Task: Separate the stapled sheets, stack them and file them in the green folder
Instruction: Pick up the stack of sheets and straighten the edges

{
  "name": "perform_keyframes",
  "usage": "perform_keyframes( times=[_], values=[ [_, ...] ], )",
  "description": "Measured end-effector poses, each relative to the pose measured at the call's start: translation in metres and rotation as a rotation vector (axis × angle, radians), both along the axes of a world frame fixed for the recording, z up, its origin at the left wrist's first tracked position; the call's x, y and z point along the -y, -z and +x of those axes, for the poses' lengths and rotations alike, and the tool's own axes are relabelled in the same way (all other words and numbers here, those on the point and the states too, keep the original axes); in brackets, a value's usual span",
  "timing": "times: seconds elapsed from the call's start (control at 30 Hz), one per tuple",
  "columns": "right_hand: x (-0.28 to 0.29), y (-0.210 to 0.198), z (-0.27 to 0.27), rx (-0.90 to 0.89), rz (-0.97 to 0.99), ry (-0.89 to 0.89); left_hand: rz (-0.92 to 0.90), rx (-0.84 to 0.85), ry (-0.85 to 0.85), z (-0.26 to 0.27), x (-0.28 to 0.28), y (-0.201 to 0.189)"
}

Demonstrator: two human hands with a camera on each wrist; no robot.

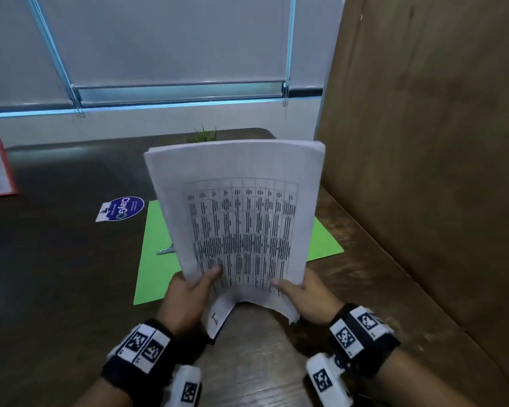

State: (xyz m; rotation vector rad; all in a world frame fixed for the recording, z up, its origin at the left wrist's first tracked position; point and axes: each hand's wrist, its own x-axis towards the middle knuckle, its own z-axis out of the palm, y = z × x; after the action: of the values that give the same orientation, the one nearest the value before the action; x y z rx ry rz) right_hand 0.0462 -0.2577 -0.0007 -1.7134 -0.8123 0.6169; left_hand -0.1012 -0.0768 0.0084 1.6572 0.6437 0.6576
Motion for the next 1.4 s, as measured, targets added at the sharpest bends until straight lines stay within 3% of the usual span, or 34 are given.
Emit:
perform_keyframes(
  times=[0.1,0.3,0.37,0.47,0.6,0.83,1.0,1.1,1.2,1.33,1.4],
  values=[
    [0.003,0.013,-0.001,-0.017,-0.113,-0.055,-0.059,-0.015,-0.019,0.005,-0.011,0.002],
    [0.014,0.003,0.013,-0.029,-0.145,-0.050,0.021,-0.066,0.065,0.006,-0.026,-0.011],
    [0.018,-0.004,0.018,-0.119,-0.110,-0.054,-0.072,-0.075,0.068,0.006,-0.032,-0.012],
    [0.023,-0.014,0.023,-0.333,-0.099,-0.092,-0.334,0.054,0.100,0.007,-0.037,-0.010],
    [0.024,-0.019,0.028,-0.382,-0.113,-0.113,-0.437,0.118,0.157,0.010,-0.037,-0.014],
    [0.022,-0.021,0.031,-0.343,-0.083,-0.146,-0.346,0.155,0.181,0.004,-0.028,-0.022],
    [-0.004,-0.055,0.019,-0.335,0.272,0.043,-0.068,0.119,0.246,0.002,-0.015,-0.035],
    [-0.009,-0.065,0.016,-0.131,0.379,0.028,0.023,0.242,0.190,0.005,-0.016,-0.045],
    [-0.006,-0.054,0.011,-0.059,0.333,-0.018,-0.031,0.193,0.154,0.003,-0.016,-0.032],
    [0.000,-0.014,0.002,-0.186,0.143,0.049,-0.167,0.020,0.039,0.002,-0.010,0.013],
    [0.000,-0.009,0.003,-0.187,0.061,0.049,-0.068,-0.061,-0.050,0.006,-0.014,0.015]
  ],
)
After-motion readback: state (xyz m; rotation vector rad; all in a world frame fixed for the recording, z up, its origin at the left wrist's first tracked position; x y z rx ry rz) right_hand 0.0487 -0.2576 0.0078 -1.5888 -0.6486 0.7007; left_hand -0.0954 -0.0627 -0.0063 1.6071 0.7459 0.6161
